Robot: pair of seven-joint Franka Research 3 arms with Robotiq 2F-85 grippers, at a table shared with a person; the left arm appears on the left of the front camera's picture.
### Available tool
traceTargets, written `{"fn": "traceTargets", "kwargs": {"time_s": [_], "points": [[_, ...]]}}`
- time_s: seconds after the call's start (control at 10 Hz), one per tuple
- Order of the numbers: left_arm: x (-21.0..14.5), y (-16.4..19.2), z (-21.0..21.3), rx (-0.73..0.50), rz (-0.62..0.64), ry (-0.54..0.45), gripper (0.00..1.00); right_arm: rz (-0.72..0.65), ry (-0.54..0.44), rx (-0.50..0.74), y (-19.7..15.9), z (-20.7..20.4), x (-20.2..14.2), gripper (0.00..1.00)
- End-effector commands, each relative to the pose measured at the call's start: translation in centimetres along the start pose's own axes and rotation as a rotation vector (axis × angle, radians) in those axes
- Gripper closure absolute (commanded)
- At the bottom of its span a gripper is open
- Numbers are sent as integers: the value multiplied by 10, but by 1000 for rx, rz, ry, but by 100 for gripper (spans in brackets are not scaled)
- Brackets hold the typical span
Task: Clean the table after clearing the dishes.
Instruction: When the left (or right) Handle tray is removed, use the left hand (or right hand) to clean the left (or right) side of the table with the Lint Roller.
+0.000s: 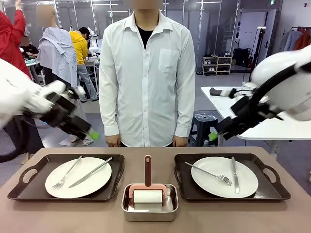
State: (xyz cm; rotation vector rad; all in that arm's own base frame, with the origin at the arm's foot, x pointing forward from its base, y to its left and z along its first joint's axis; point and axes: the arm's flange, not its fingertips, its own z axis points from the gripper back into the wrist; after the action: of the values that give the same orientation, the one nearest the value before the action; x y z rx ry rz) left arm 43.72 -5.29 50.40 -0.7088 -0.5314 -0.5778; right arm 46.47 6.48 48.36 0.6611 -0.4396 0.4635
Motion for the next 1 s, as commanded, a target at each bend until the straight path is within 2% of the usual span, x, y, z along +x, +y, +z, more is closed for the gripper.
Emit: {"fn": "traceTargets", "kwargs": {"time_s": [0.0,0.2,0.5,0.7,0.8,0.9], "points": [[-31,70,52,-209,242,-83,0,-226,-88,160,-63,44,-36,0],[-82,119,106,-254,392,-266,0,-377,-252,209,-111,100,-87,0],[-168,185,171,-229,650,-479,0,-651,-471,173,-182,165,-175,0],[-198,202,185,-207,762,-545,0,-768,-579,165,-206,187,-213,0],[-205,205,189,-193,786,-565,0,-787,-604,151,-210,192,-221,0],[-204,204,189,-168,793,-559,0,-797,-579,123,-211,190,-219,0]]}}
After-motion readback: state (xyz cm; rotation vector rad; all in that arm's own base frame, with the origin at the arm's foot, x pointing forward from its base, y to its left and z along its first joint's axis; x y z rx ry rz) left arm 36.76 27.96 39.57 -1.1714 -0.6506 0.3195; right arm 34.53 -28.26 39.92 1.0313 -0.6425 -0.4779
